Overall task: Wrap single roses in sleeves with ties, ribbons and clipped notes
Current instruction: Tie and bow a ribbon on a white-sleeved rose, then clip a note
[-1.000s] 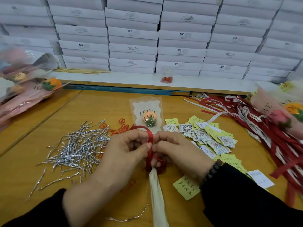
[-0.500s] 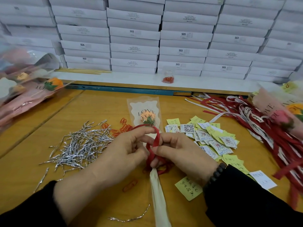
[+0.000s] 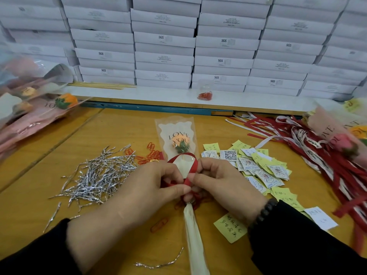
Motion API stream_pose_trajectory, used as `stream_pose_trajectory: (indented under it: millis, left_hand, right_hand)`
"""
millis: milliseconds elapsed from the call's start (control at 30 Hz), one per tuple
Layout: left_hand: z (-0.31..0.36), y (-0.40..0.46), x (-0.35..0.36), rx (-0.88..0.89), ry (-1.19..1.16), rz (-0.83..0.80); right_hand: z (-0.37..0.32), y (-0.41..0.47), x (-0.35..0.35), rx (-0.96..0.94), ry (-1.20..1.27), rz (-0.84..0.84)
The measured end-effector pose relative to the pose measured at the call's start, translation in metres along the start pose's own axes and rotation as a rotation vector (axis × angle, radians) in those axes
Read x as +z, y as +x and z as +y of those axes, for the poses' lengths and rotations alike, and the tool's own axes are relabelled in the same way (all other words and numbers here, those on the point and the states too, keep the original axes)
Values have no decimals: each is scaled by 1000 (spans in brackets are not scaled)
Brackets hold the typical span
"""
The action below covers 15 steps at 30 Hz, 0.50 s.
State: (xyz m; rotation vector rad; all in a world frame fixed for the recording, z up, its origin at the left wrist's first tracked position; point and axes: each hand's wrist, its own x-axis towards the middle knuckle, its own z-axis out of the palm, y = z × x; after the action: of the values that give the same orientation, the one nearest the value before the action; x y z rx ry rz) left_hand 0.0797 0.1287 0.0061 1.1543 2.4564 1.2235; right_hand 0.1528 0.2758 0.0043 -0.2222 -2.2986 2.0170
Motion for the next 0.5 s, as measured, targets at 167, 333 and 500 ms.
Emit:
stream_pose_trajectory:
  millis: [167,333,500]
  left_hand:
    - [-2,2,2,-42,-106,54]
    - [-1,4,0,-78,-218,5]
    - [-2,3,2,-88,-228,-39]
  right_hand:
    - [0,-2,-1,4,38,8]
    - [2,-4,1,-75,-132,-52]
    - [6,-3,11,-187,-444,40]
